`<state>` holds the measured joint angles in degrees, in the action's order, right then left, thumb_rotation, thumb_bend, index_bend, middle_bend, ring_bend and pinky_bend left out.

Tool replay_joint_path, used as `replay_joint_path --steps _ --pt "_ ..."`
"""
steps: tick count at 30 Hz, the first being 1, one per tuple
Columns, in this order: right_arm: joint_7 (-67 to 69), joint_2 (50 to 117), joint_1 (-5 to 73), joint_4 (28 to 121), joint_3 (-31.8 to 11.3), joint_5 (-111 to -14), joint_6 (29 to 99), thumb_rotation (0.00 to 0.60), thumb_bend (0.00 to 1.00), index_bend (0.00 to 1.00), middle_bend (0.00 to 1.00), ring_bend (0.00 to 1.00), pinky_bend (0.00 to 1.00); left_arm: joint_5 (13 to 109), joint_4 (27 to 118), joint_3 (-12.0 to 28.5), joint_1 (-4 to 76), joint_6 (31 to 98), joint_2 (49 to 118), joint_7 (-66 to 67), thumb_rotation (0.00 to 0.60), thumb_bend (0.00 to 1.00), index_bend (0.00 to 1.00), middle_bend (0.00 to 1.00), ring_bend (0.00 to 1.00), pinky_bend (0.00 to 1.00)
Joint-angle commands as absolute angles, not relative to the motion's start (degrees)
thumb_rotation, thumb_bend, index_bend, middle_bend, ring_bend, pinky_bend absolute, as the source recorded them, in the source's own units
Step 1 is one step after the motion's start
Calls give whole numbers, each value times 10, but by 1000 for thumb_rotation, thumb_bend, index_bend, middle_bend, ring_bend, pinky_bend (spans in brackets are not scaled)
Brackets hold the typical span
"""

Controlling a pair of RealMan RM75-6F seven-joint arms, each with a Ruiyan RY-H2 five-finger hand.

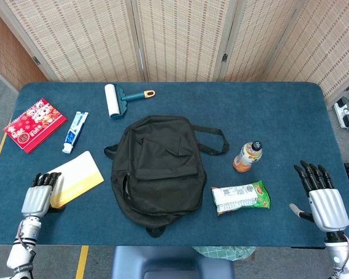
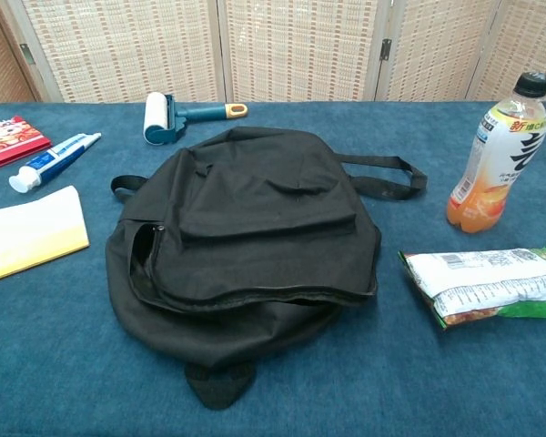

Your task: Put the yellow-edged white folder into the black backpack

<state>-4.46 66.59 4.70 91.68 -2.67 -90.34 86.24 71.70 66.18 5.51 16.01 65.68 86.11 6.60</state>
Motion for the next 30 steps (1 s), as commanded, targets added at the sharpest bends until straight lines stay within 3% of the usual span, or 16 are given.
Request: replay_joint_path --steps 1,6,17,24,30 --pt "-45 665 47 918 -27 -905 864 600 43 0 64 18 0 696 614 80 170 645 880 44 600 118 163 169 134 30" --pt "-43 664 44 918 -26 -904 868 600 44 0 64 19 0 688 593 95 175 654 885 40 600 138 195 192 152 36" --pt "-32 663 40 909 -24 -903 872 600 44 0 64 19 0 721 687 86 170 694 861 55 600 141 201 195 151 36" --pt "-26 664 38 905 -23 -903 875 600 44 0 64 19 0 756 692 76 189 703 888 70 600 334 256 236 183 81" --pt "-23 663 36 903 -24 -901 877 600 44 0 64 19 0 753 682 63 195 685 899 101 600 361 244 235 180 81"
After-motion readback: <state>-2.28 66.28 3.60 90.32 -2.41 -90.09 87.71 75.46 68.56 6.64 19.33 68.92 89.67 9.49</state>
